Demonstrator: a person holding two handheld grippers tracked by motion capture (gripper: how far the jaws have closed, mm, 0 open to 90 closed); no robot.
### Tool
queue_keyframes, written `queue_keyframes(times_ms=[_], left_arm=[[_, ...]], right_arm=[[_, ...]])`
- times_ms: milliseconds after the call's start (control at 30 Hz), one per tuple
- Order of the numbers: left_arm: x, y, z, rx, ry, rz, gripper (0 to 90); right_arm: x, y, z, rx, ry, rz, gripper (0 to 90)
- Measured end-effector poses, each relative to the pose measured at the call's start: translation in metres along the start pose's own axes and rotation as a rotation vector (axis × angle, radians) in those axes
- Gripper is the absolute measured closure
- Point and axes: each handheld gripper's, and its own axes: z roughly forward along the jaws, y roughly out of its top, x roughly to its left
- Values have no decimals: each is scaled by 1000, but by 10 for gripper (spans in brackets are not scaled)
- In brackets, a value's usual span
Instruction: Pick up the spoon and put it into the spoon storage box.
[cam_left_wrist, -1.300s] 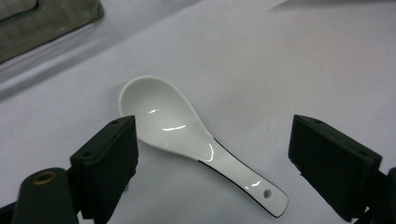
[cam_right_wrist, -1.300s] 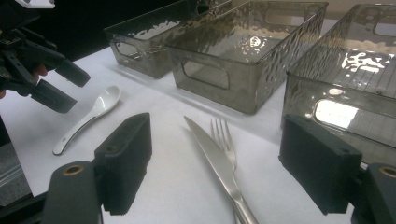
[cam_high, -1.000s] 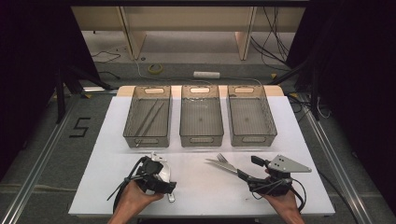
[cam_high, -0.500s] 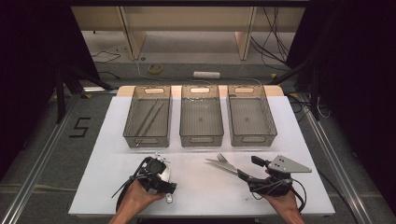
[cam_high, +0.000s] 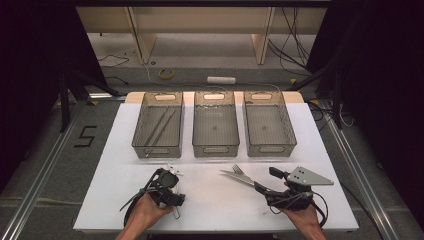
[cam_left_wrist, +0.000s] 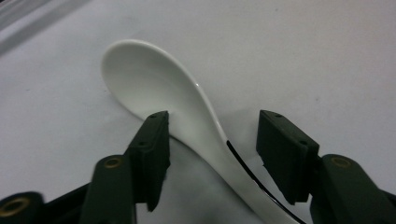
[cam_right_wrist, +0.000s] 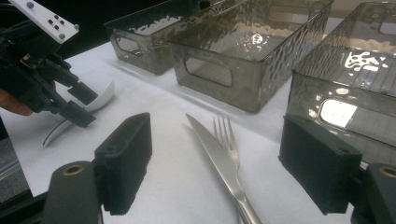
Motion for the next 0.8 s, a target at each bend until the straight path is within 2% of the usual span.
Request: queue_keyframes(times_ms=[133, 433, 600, 700, 733, 800], left_arm=[[4, -1, -1, 7, -2, 6, 518], [9, -2, -4, 23, -13, 13, 614], [12, -3, -6, 32, -1, 21, 686], [16, -5, -6, 34, 17, 17, 762], [19, -5, -6, 36, 5, 9, 771], [21, -4, -6, 38, 13, 9, 799]], right_arm=[[0, 0, 0, -1, -1, -3, 262], [-1, 0, -1, -2, -4, -2, 263], [1, 0, 0, 0, -7, -10, 263], [1, 0, 0, 0, -6, -9, 263], [1, 0, 0, 0, -7, -10, 263], [1, 0, 0, 1, -6, -9, 263]])
